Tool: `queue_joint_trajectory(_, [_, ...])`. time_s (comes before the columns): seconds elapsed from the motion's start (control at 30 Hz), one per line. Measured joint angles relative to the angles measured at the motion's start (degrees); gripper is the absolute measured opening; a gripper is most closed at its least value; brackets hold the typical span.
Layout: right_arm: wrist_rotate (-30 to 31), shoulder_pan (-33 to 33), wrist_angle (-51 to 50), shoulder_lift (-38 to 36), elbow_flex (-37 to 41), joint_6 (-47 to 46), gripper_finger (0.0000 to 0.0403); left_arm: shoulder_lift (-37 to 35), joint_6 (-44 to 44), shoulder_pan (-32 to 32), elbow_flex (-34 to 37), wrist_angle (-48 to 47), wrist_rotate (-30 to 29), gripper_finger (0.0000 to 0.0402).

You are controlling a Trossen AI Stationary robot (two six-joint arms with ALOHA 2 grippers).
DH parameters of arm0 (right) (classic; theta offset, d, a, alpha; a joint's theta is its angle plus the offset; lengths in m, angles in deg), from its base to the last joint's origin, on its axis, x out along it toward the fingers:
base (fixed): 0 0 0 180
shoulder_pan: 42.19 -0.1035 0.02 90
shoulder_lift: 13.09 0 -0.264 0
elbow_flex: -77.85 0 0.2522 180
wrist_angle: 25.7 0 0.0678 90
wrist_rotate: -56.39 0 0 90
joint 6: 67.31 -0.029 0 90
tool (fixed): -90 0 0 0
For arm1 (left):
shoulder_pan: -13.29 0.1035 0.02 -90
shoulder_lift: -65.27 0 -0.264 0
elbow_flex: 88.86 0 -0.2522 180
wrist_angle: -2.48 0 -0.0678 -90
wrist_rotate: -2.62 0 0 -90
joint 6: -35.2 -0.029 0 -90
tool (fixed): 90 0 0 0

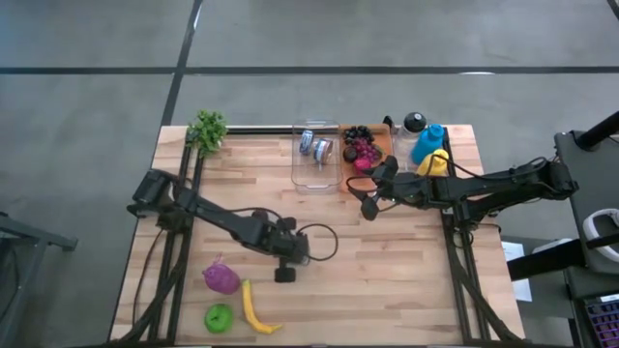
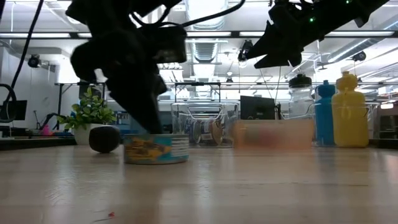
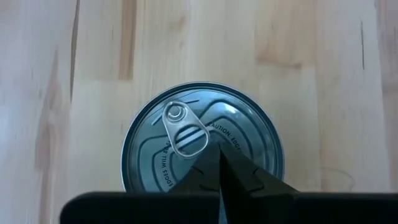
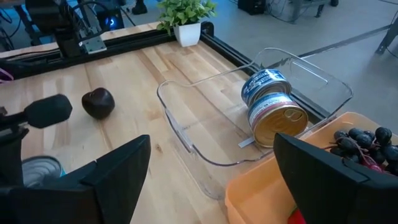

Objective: Pick & Place Food Item
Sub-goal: Put the yellow and blue tuna can into the left transparent bin

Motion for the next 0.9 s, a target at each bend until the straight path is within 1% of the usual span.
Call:
queue_joint_trajectory(0.17, [0.0,0.0,0.0,0.0,0.0,0.0,0.0345,3.0,-2.8,0.6,-3.0,1.3,-1.1,0.0001])
queue_joint_trajectory(0.37, [0.0,0.0,0.0,0.0,0.0,0.0,0.0349,7.5,-7.9,1.5,-8.6,1.5,-1.5,0.0001])
queue_joint_trajectory(0.53, [0.0,0.0,-0.1,0.0,0.0,0.0,0.0347,9.5,-9.6,1.6,-12.6,0.6,-2.5,0.0001])
queue_joint_trajectory(0.63, [0.0,0.0,-0.2,0.0,0.0,0.1,0.0342,8.7,-9.5,1.6,-13.6,-0.6,-3.3,0.0001])
queue_joint_trajectory(0.73, [0.0,0.0,-0.2,0.0,0.0,0.3,0.0338,6.0,-8.2,1.6,-14.0,-1.4,-4.6,0.0001])
queue_joint_trajectory(0.8, [0.0,0.0,-0.3,0.0,0.0,0.3,0.0334,4.0,-5.7,1.6,-13.6,-3.2,-5.4,0.0001])
queue_joint_trajectory(0.9, [-0.1,0.0,-0.4,0.0,0.0,1.0,0.033,2.0,0.5,1.8,-13.6,-7.5,-6.8,0.0001])
